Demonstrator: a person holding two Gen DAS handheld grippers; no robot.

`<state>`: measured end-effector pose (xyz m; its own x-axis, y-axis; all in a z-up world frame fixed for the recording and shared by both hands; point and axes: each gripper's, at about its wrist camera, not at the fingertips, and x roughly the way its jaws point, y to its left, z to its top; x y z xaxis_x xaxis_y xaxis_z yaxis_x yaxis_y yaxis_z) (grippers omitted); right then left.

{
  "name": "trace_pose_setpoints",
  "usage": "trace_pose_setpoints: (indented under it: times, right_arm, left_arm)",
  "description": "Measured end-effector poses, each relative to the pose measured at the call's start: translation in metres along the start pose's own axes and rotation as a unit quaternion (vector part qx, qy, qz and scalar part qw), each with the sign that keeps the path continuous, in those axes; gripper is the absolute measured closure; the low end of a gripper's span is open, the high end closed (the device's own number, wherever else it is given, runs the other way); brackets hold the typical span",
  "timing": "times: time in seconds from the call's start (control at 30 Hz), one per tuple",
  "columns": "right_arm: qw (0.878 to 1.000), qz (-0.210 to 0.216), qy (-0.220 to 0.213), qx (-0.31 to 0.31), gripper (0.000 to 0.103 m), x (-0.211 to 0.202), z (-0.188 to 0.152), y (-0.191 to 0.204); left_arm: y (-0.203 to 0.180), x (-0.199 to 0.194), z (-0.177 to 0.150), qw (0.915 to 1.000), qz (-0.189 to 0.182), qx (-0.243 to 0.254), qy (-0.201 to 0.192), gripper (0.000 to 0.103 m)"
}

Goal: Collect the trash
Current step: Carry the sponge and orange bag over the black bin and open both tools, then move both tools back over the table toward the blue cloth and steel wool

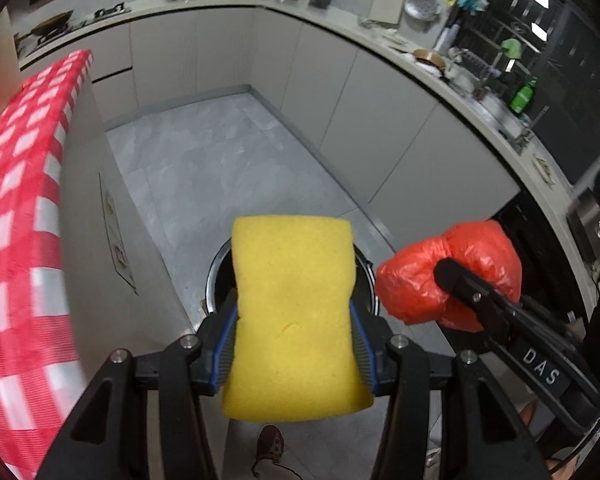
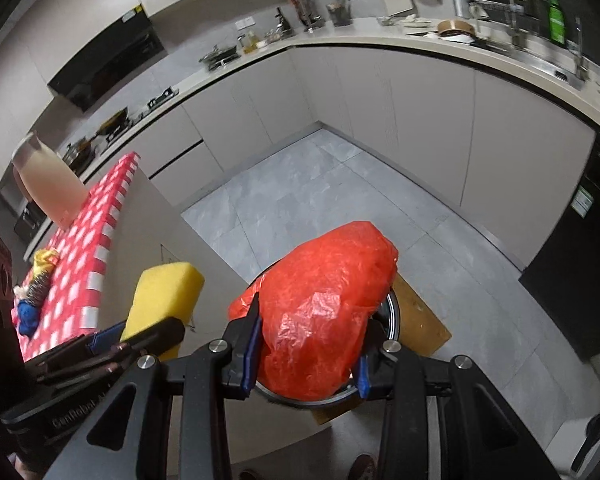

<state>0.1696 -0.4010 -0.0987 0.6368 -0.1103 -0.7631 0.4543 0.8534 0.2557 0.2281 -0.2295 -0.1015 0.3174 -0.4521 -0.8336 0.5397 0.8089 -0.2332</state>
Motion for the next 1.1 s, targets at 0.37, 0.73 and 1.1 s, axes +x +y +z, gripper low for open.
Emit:
trace_pose_setpoints:
  times: [0.37, 0.73, 1.1]
  right_arm:
    - [0.998, 0.006, 0.029, -0.047, 0.062, 0.066, 0.028, -0.012]
    - [0.997, 0.029, 0.044, -0.054, 0.031, 0.093, 0.042, -0.012]
    - [0.998, 0.039, 0.003, -0.057, 0.031, 0.039, 0.056, 0.001]
  left_arm:
    - [-0.003, 0.051, -0.004, 0.9968, 0.059, -0.047, 0.025, 0.047]
    - [0.01, 0.042, 0.002, 0.9922, 0.068, -0.104, 0.008, 0.023]
    - [0.014, -0.019, 0.008, 0.9917, 0.069, -0.103, -0.032, 0.023]
